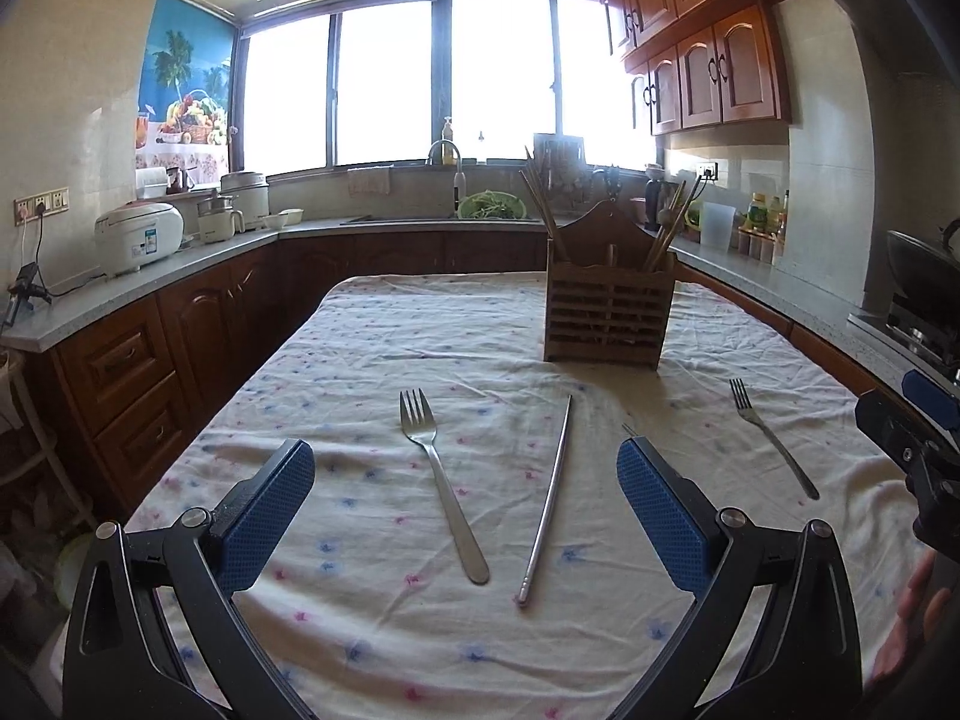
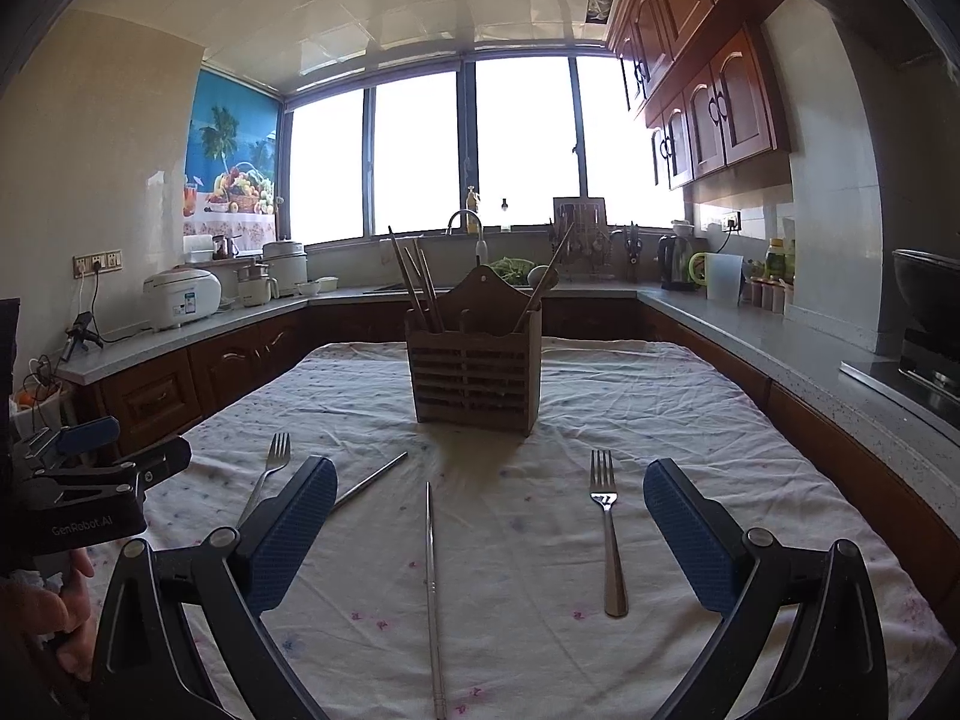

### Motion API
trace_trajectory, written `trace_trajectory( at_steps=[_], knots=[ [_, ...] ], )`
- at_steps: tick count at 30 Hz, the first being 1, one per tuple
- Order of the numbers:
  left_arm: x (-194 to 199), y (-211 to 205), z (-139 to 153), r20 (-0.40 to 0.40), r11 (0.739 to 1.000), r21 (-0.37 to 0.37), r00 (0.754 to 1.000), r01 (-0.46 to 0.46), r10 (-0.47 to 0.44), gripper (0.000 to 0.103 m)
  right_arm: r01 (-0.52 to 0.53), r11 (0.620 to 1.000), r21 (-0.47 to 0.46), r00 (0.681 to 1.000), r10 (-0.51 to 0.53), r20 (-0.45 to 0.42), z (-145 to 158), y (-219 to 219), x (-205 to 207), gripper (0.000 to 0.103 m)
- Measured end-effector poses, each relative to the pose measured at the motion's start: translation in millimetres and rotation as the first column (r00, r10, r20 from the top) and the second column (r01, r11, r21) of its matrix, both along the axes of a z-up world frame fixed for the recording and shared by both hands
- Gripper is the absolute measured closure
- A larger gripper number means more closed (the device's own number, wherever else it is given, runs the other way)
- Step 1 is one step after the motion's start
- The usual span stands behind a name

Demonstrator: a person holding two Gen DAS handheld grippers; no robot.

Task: Organize utensils

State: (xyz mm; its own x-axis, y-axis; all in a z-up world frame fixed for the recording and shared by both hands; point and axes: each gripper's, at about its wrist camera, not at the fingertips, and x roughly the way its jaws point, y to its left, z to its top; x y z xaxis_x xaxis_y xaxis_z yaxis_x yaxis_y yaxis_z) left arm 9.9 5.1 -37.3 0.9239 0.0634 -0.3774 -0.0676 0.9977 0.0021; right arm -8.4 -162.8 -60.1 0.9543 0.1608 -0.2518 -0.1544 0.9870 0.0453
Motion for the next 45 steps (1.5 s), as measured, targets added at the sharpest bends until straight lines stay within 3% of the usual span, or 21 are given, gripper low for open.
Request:
trace_trajectory(
  at_steps=[45],
  knots=[
    [-3,-10,1,0.012,0.999,0.045,1.0,0.018,-0.019,0.0,0.026,0.998,0.05,1.0,-0.026,-0.009,-2,-11,-4,0.0]
  ],
)
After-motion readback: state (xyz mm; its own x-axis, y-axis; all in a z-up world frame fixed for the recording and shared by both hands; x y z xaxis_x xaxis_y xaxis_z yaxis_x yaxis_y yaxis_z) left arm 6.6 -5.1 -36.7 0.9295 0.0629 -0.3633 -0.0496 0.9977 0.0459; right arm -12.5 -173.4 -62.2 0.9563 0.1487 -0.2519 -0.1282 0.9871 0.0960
